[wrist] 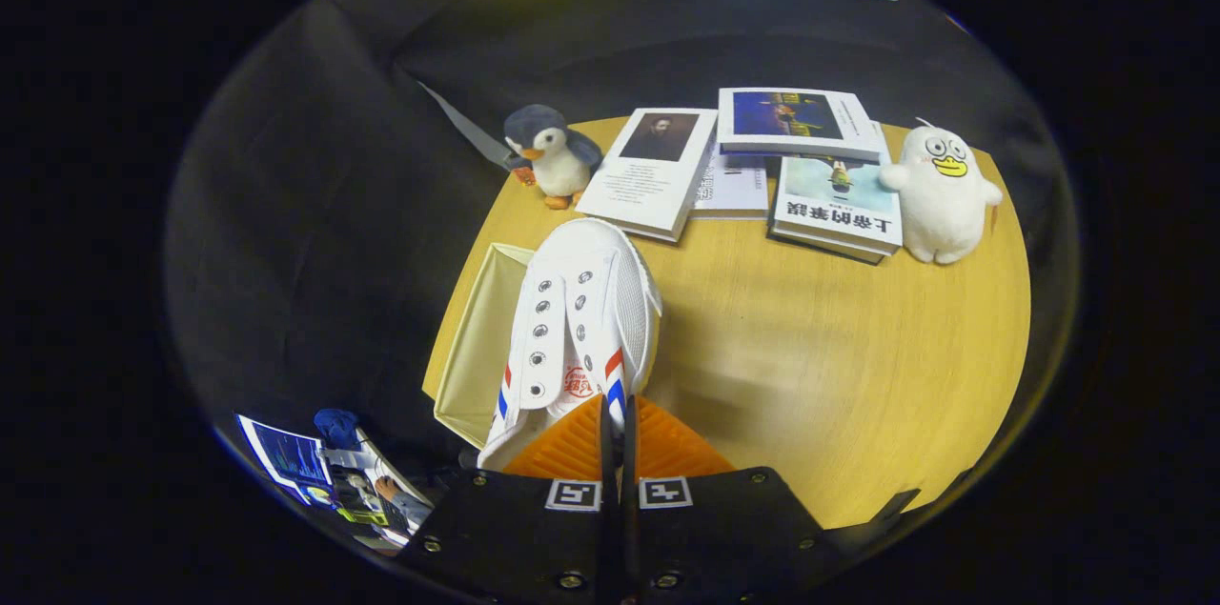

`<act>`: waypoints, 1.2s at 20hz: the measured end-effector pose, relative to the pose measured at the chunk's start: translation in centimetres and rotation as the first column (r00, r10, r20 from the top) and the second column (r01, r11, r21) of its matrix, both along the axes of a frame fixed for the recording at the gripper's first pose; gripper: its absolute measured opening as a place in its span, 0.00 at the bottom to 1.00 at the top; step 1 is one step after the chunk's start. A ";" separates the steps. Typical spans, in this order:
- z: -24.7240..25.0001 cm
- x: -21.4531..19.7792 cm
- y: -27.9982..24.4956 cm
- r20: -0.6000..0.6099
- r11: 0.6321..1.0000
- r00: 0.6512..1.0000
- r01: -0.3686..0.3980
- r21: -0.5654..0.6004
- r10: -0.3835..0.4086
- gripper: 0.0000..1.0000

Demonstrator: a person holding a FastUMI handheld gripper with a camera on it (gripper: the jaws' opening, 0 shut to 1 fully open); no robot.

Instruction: Open the storage box then place both shoes into the box .Put the left shoe in first, then the right shoe, with the right side of both shoes facing outward in a uniform manner.

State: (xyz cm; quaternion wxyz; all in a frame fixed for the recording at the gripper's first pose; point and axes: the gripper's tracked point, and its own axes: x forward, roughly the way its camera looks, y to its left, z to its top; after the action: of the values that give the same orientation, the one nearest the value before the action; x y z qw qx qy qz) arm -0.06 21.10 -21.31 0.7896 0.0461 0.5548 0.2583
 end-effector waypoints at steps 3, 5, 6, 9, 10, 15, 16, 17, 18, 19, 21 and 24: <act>-0.2 -0.1 3.1 -0.002 0.999 0.999 -0.048 -0.005 0.048 0.00; -0.5 -0.4 5.1 -0.007 0.997 0.997 -0.077 -0.008 0.077 0.00; -0.7 -0.5 5.9 -0.011 0.996 0.996 -0.088 -0.009 0.088 0.00; -1.4 -0.9 8.0 -0.019 0.992 0.992 -0.121 -0.018 0.121 0.00; -1.6 -1.0 8.6 -0.023 0.991 0.991 -0.131 -0.022 0.130 0.00; -2.6 -1.3 10.9 -0.022 0.983 0.984 -0.179 -0.047 0.178 0.00; -2.7 -1.3 11.3 -0.022 0.982 0.983 -0.184 -0.050 0.184 0.00; -2.9 -1.4 11.6 -0.024 0.981 0.982 -0.186 -0.052 0.185 0.00; -3.0 -1.4 11.8 -0.026 0.981 0.982 -0.187 -0.054 0.186 0.00; -3.2 -1.4 12.0 -0.025 0.980 0.981 -0.191 -0.060 0.190 0.00; -3.8 -1.1 11.9 -0.012 0.978 0.983 -0.186 -0.093 0.186 0.00; -4.3 -0.3 13.5 0.021 0.984 0.984 -0.174 -0.036 0.174 0.30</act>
State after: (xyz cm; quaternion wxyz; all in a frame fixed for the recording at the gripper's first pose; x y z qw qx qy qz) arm -0.35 34.59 -25.58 0.7712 -0.0190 0.5514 0.3175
